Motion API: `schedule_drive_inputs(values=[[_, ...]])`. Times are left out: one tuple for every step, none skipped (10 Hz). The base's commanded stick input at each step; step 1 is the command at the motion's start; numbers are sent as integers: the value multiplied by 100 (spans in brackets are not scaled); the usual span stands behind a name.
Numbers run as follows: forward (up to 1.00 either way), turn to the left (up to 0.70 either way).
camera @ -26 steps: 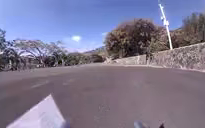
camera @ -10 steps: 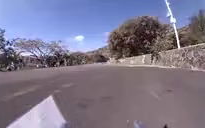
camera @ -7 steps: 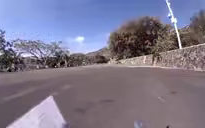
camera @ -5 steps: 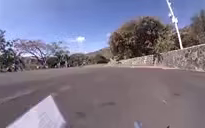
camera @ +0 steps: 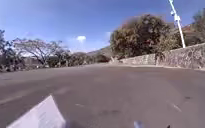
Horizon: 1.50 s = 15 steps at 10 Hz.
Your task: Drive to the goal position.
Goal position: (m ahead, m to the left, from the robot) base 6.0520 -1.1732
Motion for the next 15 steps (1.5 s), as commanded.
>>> schedule_drive_inputs(values=[[50,0],[50,0],[50,0],[50,0],[50,0],[50,0],[50,0],[50,0],[50,0],[50,0],[50,0],[50,0],[50,0],[50,0],[50,0]])
